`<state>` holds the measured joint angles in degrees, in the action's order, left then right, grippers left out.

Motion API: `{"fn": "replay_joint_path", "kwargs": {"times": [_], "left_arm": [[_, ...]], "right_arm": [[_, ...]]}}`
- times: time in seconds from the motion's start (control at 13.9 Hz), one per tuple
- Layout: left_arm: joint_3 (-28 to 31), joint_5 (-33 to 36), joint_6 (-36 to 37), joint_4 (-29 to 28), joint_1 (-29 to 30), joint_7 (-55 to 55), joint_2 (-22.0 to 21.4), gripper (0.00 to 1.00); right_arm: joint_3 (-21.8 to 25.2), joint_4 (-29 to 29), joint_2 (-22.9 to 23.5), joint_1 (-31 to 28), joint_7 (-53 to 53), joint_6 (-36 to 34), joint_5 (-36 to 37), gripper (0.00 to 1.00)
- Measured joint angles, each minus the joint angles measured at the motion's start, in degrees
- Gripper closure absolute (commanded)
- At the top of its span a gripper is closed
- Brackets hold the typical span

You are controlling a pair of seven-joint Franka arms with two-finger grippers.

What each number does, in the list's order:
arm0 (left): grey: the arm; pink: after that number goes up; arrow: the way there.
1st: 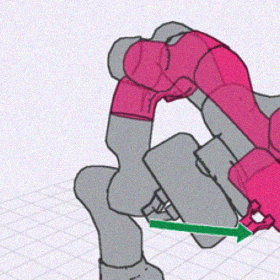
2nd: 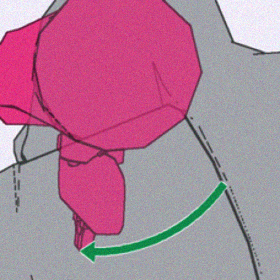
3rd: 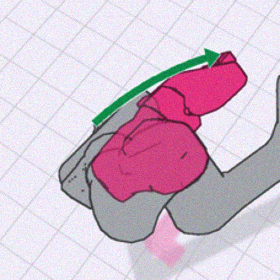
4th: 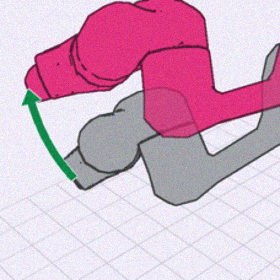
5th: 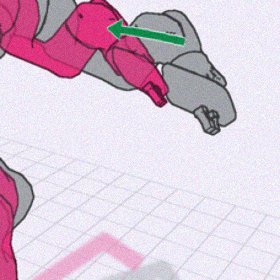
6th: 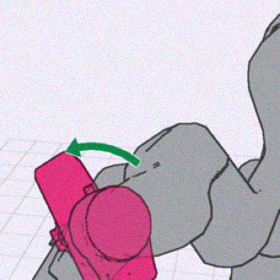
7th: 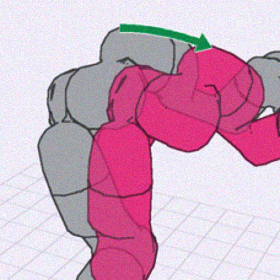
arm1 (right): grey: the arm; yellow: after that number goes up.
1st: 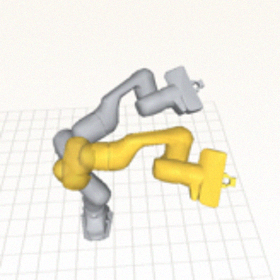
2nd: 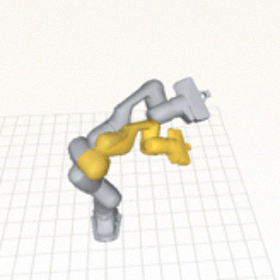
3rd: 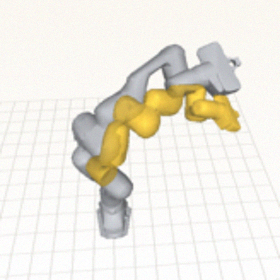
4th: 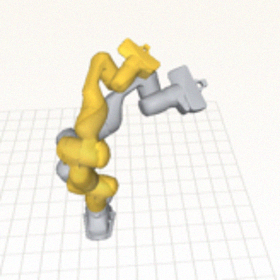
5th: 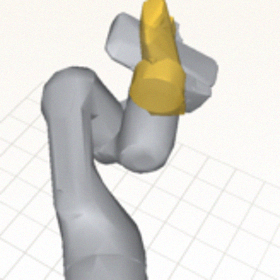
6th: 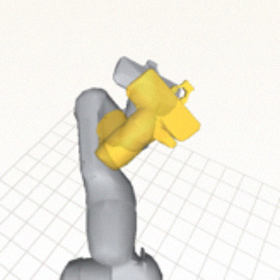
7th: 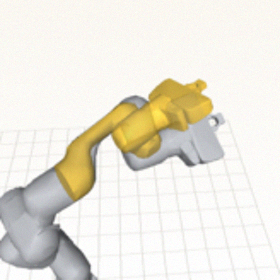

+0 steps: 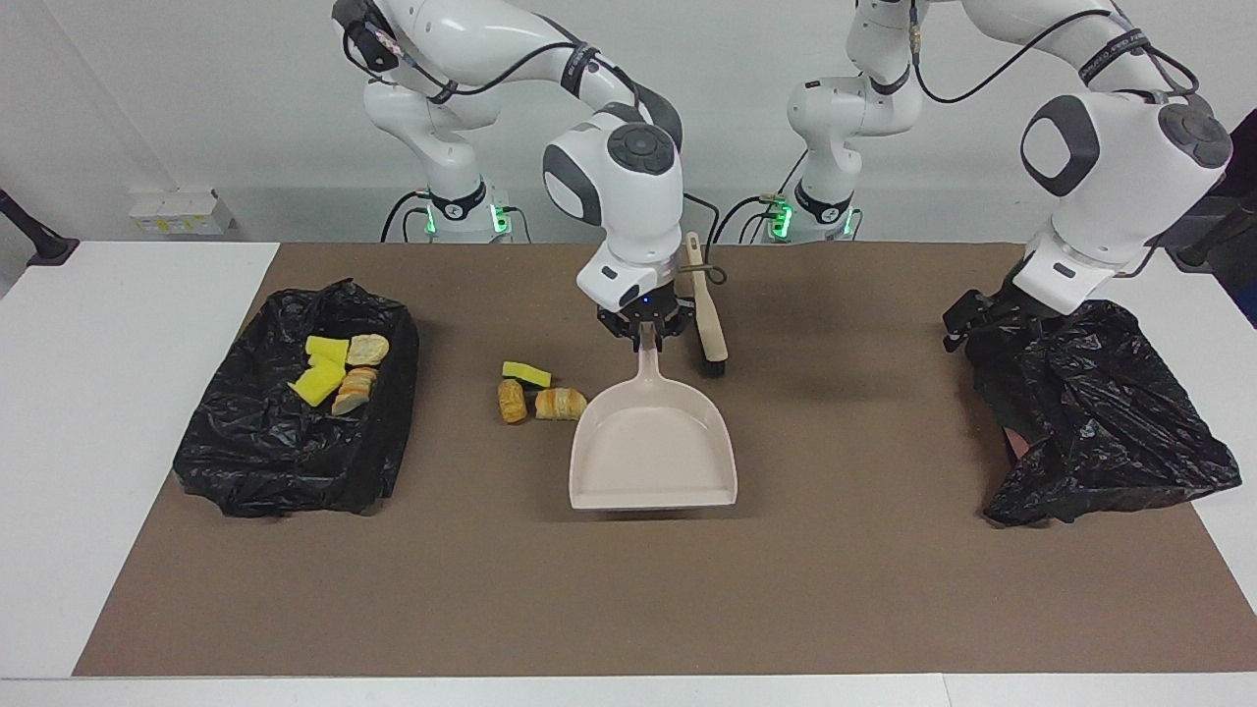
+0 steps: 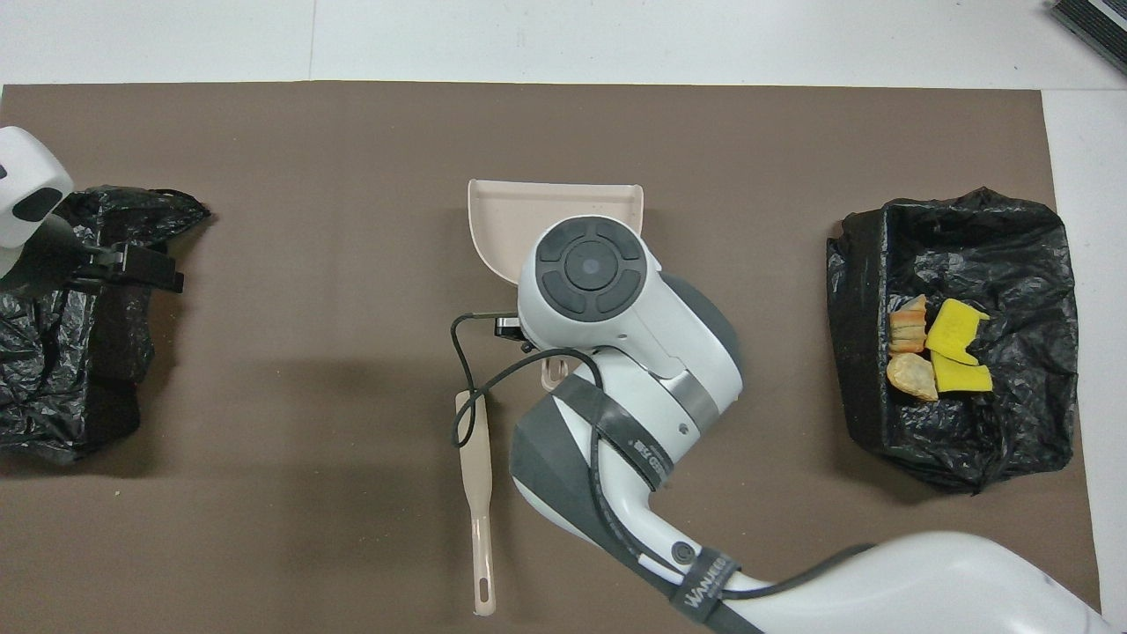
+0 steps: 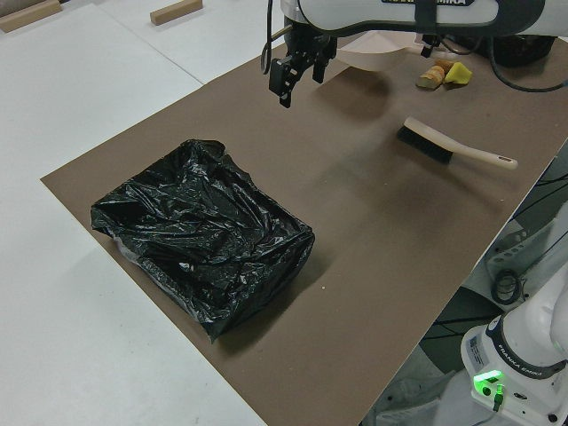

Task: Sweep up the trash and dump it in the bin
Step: 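Return the dustpan to the table center with the right gripper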

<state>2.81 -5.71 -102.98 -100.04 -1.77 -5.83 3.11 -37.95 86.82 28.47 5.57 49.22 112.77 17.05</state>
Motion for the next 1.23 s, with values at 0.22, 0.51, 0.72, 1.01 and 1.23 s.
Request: {"fn": "replay_joint_path", "kwargs": {"times": [0.22,0.51,0.72,1.01,1.23], "left_arm": [[-1.1,0.0,2.4,0.0,-0.2,1.8,-3.5,0.0],[-3.5,3.5,5.9,0.1,-1.5,2.2,-7.0,0.0],[-4.4,4.1,7.2,0.1,-1.9,2.4,-7.9,0.0],[-4.1,4.2,8.0,0.1,-1.9,2.4,-7.9,0.0],[-4.0,4.2,8.1,0.1,-1.8,2.4,-7.9,0.0]], "right_arm": [[-3.9,-3.1,8.6,1.0,5.6,4.9,8.9,1.0],[-4.7,-3.4,11.0,1.1,5.7,8.1,10.8,0.44],[-4.7,-3.2,11.0,0.7,4.0,8.8,10.9,0.0],[-6.1,-2.7,10.5,0.4,1.6,8.2,11.0,0.0],[-12.3,1.0,6.6,-2.4,1.6,3.5,10.7,0.0]]}}
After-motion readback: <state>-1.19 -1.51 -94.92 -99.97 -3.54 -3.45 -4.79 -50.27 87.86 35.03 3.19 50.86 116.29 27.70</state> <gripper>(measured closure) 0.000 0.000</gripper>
